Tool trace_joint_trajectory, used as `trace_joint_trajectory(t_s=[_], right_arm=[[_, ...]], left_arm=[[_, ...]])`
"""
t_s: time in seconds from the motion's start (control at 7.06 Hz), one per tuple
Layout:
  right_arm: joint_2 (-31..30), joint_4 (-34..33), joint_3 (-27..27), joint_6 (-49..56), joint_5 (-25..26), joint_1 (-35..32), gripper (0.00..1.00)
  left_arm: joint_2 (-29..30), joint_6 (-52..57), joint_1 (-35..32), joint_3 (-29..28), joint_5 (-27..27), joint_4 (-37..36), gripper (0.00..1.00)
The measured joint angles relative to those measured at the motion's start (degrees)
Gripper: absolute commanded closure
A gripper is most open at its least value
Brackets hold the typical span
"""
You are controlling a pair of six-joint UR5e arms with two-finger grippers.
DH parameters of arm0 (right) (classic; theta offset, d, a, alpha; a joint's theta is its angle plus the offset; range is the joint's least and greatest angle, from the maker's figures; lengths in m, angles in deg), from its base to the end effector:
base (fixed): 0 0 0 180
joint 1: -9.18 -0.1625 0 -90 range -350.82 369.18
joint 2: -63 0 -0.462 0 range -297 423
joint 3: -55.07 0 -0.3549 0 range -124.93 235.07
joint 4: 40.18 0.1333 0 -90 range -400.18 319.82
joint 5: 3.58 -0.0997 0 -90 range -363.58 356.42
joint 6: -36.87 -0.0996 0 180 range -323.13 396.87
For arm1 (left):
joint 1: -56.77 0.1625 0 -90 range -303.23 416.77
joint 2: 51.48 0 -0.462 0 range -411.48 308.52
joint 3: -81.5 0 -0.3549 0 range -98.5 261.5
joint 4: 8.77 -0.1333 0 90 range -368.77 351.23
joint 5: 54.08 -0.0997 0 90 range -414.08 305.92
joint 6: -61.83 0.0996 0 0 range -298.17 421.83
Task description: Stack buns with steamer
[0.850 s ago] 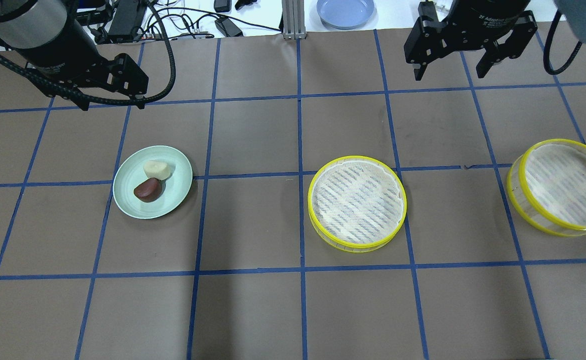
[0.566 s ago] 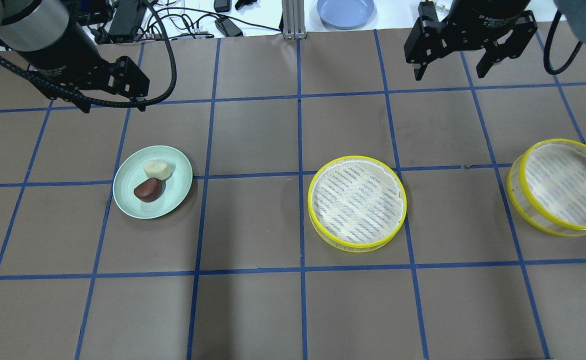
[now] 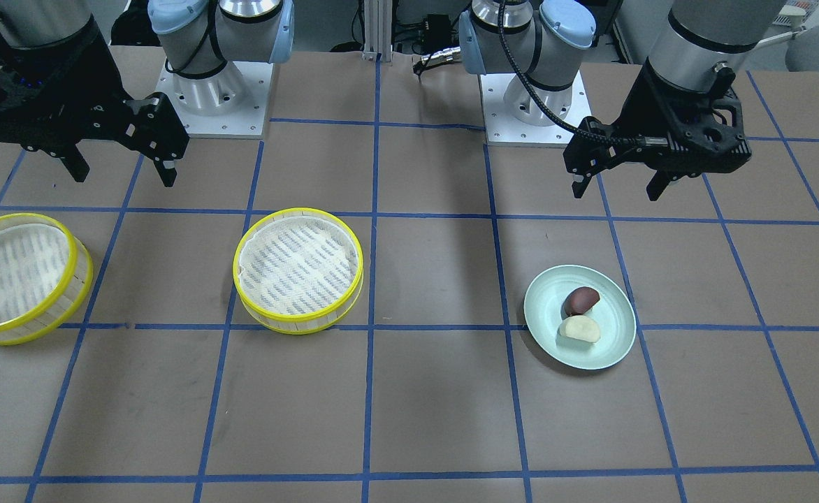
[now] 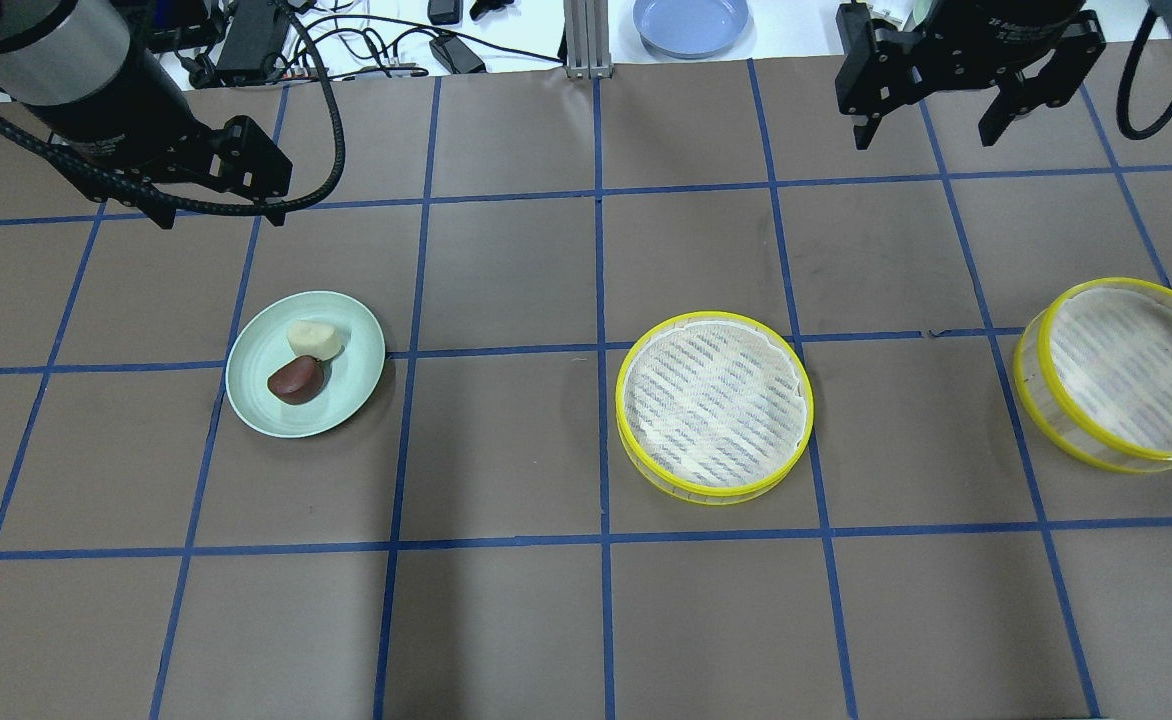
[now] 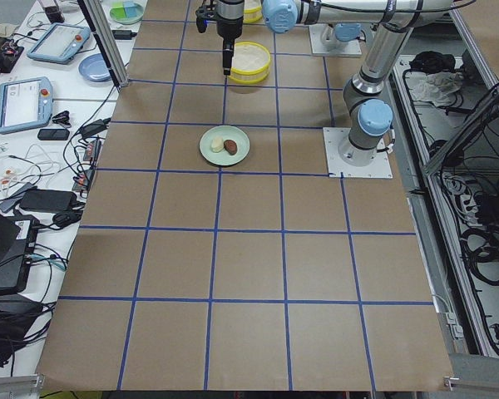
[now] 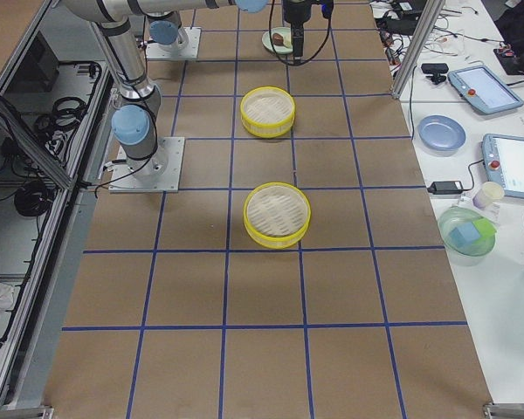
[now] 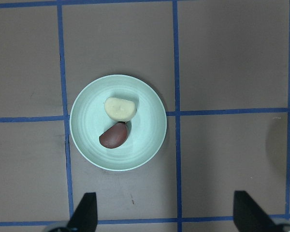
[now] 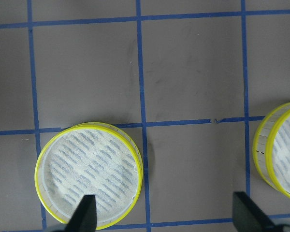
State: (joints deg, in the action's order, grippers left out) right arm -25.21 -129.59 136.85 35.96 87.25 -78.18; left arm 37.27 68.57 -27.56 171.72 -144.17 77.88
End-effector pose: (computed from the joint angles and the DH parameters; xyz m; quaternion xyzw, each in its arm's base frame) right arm 0.1098 -0.4820 0.5751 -0.0313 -0.9982 0.0508 0.0080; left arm -0.0879 -0.4627 0.5391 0.0093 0.9992 -0.0379 0.0049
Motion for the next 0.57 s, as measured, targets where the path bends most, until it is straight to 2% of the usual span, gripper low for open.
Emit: trace_joint_trajectory(t_s=[0.28,0.57], right_arm=[[0.1,0.2,0.0,2.4,0.0,5.4,0.0],[0.8,0.3,0.2,14.3,-0.1,12.4,0.0]], left_arm=[[0.1,0.1,0.1,0.5,0.0,0.2,0.0],[0.7,1.2,0.6,0.7,0.0,0.1,0.0]])
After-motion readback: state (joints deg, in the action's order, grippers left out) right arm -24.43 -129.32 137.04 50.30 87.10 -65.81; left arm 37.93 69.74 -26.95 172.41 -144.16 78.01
